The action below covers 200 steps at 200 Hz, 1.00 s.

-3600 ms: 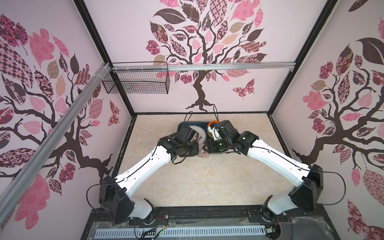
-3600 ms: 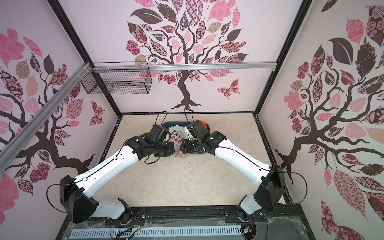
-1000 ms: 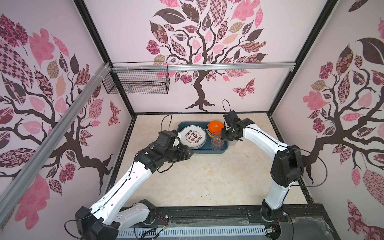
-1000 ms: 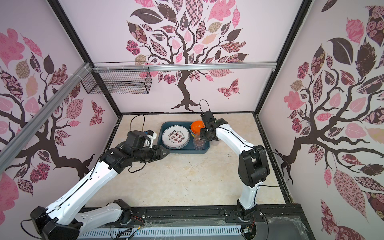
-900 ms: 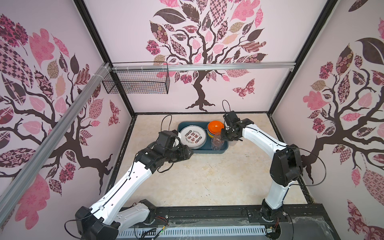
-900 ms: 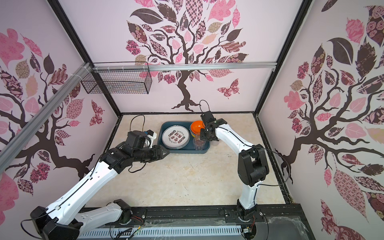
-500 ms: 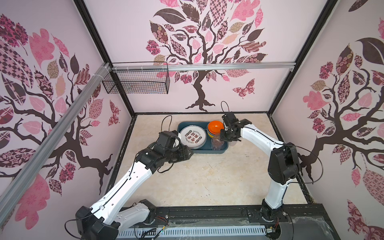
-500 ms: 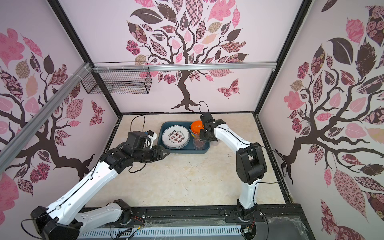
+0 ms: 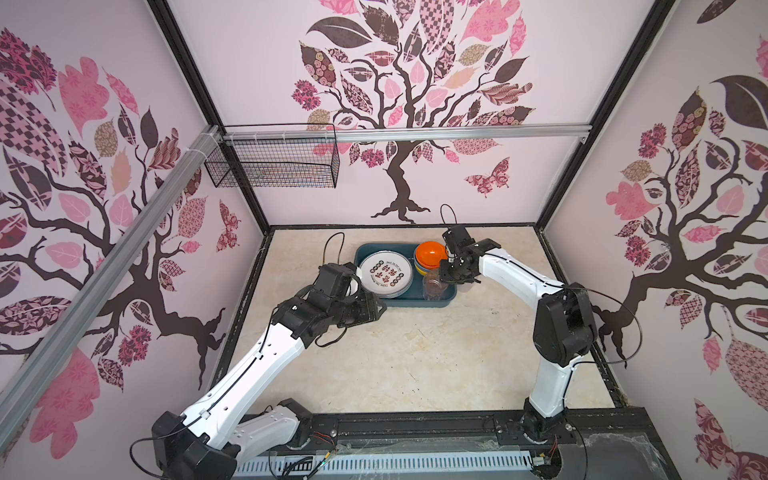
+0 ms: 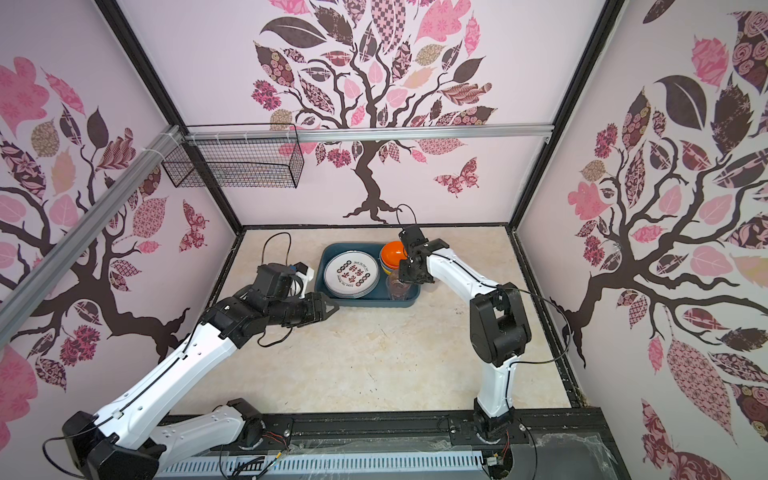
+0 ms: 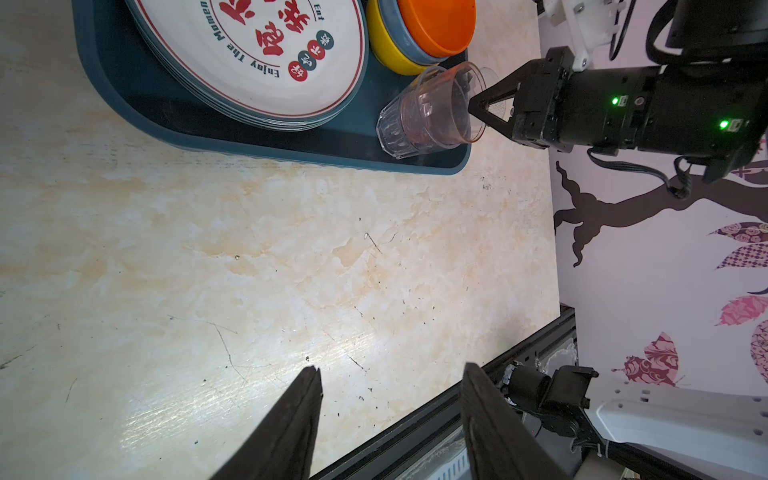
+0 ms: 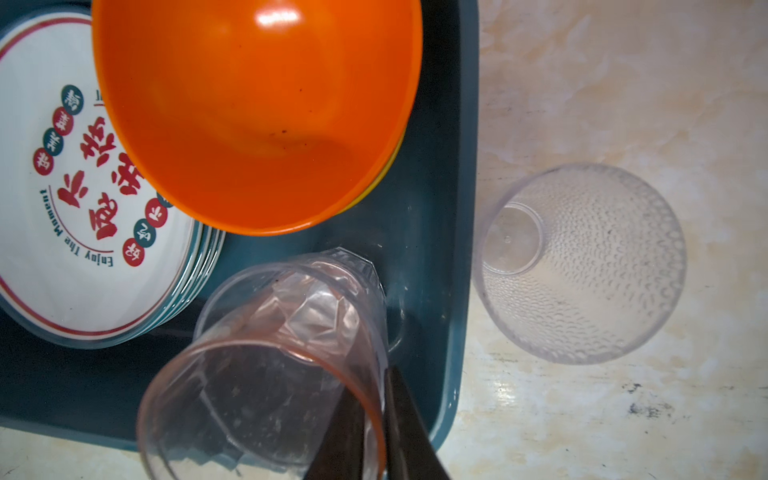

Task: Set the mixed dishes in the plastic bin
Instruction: 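Lower the pink cup into the clear cup and open the right gripper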

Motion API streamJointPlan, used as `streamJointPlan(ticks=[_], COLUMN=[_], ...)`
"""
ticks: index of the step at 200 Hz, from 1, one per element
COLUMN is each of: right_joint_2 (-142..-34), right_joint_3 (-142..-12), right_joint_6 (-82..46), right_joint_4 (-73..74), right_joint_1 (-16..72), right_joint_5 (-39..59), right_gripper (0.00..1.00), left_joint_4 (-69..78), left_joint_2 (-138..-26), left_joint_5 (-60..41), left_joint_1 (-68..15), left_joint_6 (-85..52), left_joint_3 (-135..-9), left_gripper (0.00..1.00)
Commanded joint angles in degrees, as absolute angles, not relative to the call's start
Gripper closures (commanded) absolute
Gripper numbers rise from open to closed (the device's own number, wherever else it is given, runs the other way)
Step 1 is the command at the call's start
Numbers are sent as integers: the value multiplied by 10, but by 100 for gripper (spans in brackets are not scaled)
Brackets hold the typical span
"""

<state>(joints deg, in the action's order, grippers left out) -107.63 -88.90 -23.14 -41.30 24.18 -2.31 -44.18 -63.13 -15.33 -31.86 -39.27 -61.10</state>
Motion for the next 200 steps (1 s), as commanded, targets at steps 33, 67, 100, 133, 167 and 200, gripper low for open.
streamJointPlan(ticks=[33, 67, 100, 133, 167, 200], right_joint_2=[-1095, -1062, -1021, -978, -922, -867], right_joint_3=[-933, -934, -920, -891, -835, -765], right_joint_6=[-231, -231, -229, -233, -243, -260], right_joint_4=[-444, -452, -453, -442, -402, -349], right_joint_1=[240, 240, 240, 240, 235, 209], right_joint_5=[-18, -21, -25, -25, -15, -7], right_gripper=[78, 73, 67, 62, 58, 54], left_joint_4=[-432, -430, -421, -405, -385, -365], left_joint_2=[-618, -617, -616, -616, -621, -644], left_joint_5=[-154, -154, -161, -177, -196, -225], left_joint_1=[-316, -316, -316, -316, -316, -317], left_joint_6=[-395, -396, -401, -407, -411, -413], left_joint_3=[-596, -593, -586, -575, -567, -574], left_gripper=[43, 43, 42, 38, 37, 36])
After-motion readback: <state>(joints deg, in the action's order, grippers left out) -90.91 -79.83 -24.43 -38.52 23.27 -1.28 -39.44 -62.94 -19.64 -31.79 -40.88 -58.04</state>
